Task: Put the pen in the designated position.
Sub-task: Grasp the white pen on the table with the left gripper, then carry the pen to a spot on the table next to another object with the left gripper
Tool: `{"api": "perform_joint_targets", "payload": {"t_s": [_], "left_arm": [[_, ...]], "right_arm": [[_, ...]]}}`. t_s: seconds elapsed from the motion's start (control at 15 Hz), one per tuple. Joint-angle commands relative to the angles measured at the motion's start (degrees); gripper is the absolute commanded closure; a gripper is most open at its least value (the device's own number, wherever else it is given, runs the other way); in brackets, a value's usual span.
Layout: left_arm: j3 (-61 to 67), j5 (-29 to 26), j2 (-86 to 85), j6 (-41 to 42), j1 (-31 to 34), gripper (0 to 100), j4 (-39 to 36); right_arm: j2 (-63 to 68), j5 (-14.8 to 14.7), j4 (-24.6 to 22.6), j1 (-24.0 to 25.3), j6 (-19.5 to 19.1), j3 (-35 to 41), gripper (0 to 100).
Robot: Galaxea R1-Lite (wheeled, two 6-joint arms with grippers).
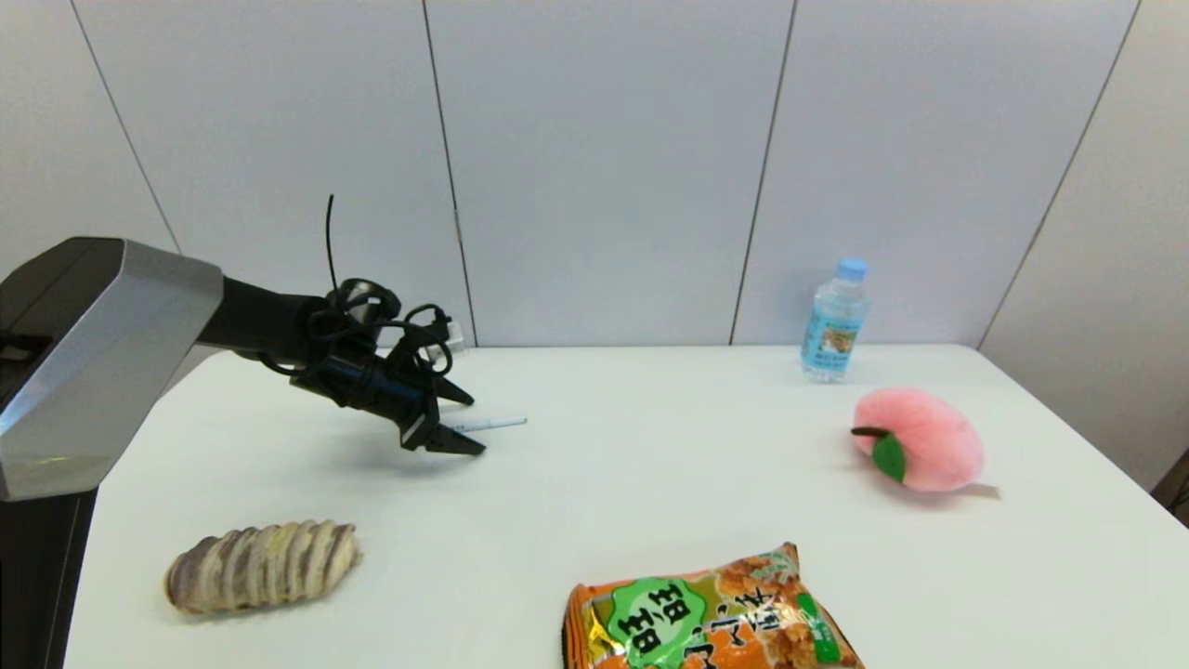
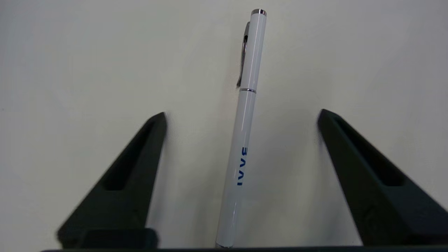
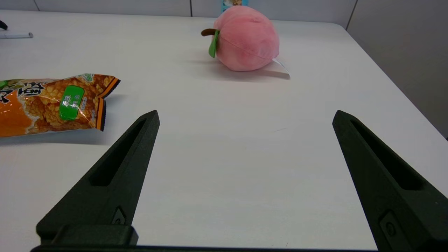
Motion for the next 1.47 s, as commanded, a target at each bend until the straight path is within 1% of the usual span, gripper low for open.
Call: {"api": "perform_joint_targets", "payload": {"t_s": [0.07, 1.07, 1.33, 1.4, 1.47], "left_arm": [[0.0, -0.3, 0.0, 0.4, 0.1, 100, -0.1], [-0.1, -1.8, -3.2, 0.6, -0.2, 100, -0.3], [0.0, -2.4, -7.9, -1.3, -4.8, 100, -0.1], [0.0, -3.4, -8.0, -2.1, -7.3, 100, -0.3], [0.0, -5.0, -7.9, -4.0, -11.1, 100, -0.3]], "right_arm": [[0.1, 0.1, 0.0, 0.0, 0.0, 0.0, 0], [0.1, 0.1, 0.0, 0.0, 0.0, 0.0, 0], [0.1, 0.1, 0.0, 0.0, 0.0, 0.0, 0], [0.1, 0.1, 0.0, 0.0, 0.0, 0.0, 0], [0.1, 0.1, 0.0, 0.0, 0.0, 0.0, 0]]}}
